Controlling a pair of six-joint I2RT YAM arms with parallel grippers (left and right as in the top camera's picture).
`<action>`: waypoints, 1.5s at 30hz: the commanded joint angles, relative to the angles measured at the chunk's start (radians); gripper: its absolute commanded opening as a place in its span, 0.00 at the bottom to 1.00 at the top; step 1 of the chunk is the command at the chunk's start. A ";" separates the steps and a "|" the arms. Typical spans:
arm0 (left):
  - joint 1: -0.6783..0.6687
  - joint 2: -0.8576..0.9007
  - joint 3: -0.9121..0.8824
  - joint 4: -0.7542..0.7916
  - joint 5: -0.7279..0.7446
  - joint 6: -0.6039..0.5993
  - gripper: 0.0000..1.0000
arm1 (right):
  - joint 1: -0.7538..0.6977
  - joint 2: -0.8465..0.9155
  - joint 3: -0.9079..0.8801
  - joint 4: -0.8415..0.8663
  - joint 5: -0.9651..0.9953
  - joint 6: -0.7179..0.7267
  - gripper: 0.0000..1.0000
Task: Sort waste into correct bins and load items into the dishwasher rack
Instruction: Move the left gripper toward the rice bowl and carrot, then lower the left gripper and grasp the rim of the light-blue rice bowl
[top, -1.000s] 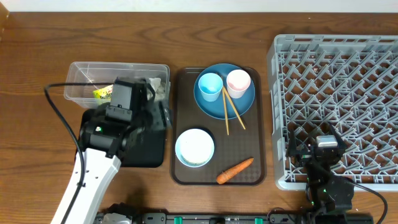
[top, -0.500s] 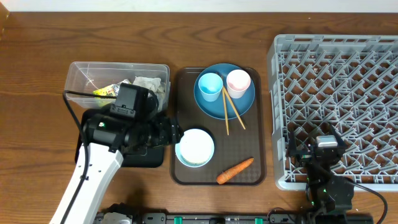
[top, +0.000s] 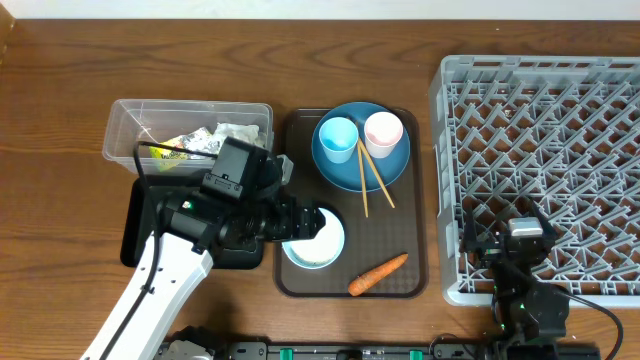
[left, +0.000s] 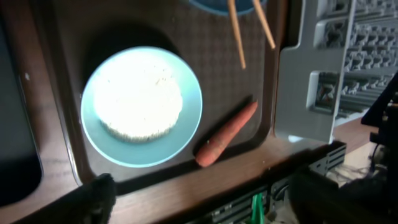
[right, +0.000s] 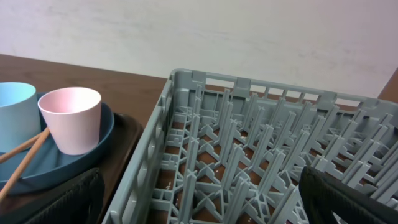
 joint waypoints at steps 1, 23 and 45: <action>-0.005 0.010 -0.004 0.006 -0.025 0.008 0.82 | 0.002 -0.001 -0.002 -0.002 0.007 0.007 0.99; -0.309 0.020 -0.181 0.254 -0.390 -0.199 0.41 | 0.002 -0.002 -0.002 -0.003 0.007 0.007 0.99; -0.482 0.272 -0.181 0.413 -0.597 -0.316 0.41 | 0.002 -0.002 -0.002 -0.003 0.007 0.007 0.99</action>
